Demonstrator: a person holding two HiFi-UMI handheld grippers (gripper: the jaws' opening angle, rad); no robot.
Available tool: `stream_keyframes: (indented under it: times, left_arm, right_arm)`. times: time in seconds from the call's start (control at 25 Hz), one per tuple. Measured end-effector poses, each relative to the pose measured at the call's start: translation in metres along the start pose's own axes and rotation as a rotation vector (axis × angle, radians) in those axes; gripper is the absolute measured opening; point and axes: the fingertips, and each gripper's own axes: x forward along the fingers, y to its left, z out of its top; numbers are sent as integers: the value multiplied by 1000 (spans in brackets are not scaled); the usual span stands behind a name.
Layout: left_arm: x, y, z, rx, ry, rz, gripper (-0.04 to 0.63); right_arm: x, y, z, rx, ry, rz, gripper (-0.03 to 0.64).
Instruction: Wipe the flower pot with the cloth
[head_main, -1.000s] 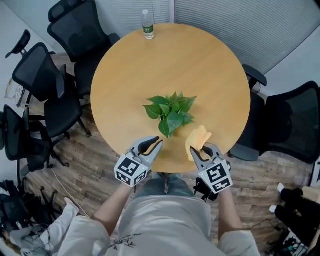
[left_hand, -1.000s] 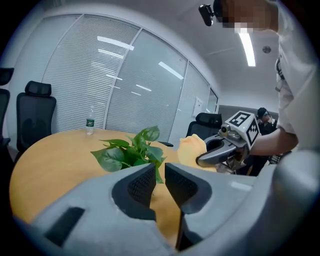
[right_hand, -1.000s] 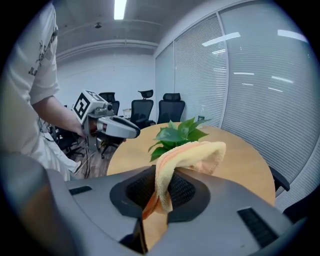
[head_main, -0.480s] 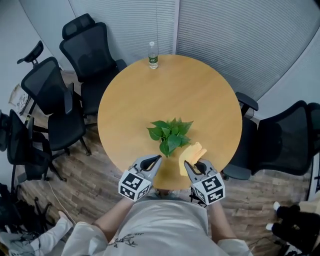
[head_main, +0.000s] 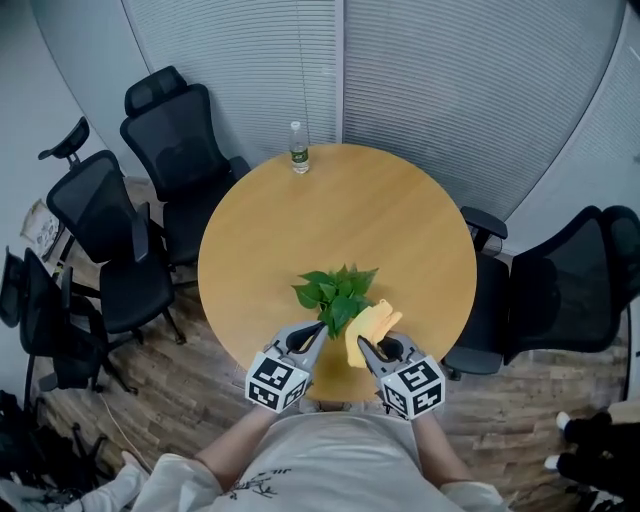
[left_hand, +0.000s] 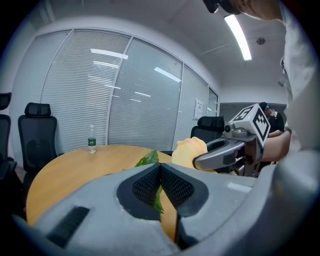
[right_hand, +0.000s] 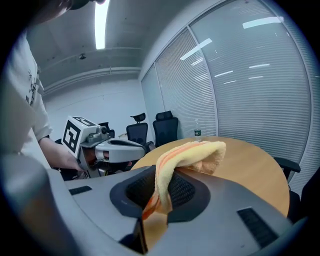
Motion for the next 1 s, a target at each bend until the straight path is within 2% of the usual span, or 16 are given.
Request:
stream_keyframes:
  times: [0.44,0.8,1.0]
  left_arm:
    - [-6,-5,2,-6,-4,11,11]
    - [-8,-20,1,-20,-20,-23,11]
    - [-10,-21,3,-10,-20,-11,11]
  right_arm:
    - [-1,11,6,2,-19,47,52]
    - [2,18,3,28,-29,65,52]
    - [0,20,5,39,-32,81,52]
